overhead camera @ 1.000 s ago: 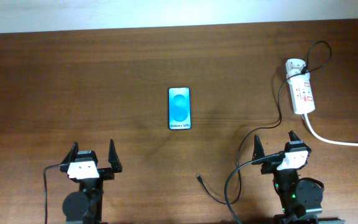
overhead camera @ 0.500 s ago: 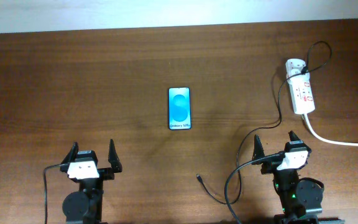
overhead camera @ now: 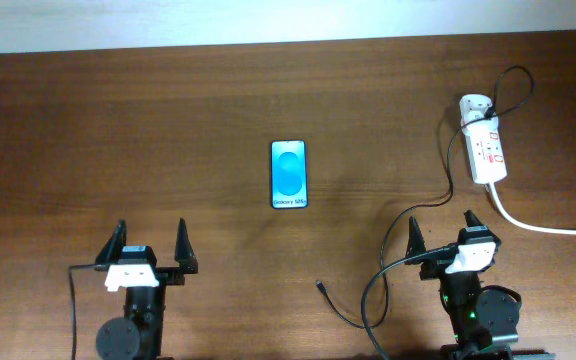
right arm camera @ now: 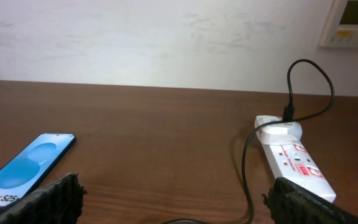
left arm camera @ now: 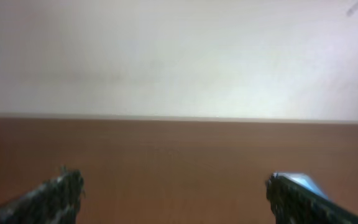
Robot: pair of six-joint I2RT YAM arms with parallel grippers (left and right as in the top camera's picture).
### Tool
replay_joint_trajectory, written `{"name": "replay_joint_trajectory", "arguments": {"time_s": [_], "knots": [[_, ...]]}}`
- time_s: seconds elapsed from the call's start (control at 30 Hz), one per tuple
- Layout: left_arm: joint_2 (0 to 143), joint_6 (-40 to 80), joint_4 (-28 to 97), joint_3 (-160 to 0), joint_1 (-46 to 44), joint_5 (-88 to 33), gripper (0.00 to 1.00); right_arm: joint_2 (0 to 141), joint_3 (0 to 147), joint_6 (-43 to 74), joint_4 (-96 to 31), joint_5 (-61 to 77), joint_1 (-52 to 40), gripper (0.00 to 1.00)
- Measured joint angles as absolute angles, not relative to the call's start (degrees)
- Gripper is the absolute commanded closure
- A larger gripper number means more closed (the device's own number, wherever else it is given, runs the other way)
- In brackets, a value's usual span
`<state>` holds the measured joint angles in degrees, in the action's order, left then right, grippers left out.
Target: Plug charger to phone and switch on socket
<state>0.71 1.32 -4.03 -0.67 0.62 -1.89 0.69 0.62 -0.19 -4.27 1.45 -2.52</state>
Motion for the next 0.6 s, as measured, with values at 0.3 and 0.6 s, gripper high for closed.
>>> {"name": "replay_joint_trajectory", "arguments": {"time_s": [0.3, 0.6], "knots": [[21.65, 5.67, -4.14, -23.57, 0.64, -10.26, 0.01, 0.49, 0.62, -0.14, -4.23, 1.48, -2.52, 0.02], [67.18, 6.02, 25.69, -62.41, 0.73, -37.76, 0.01, 0.71, 0.62, -0.19, -4.27, 1.32, -2.57, 0.02]]}}
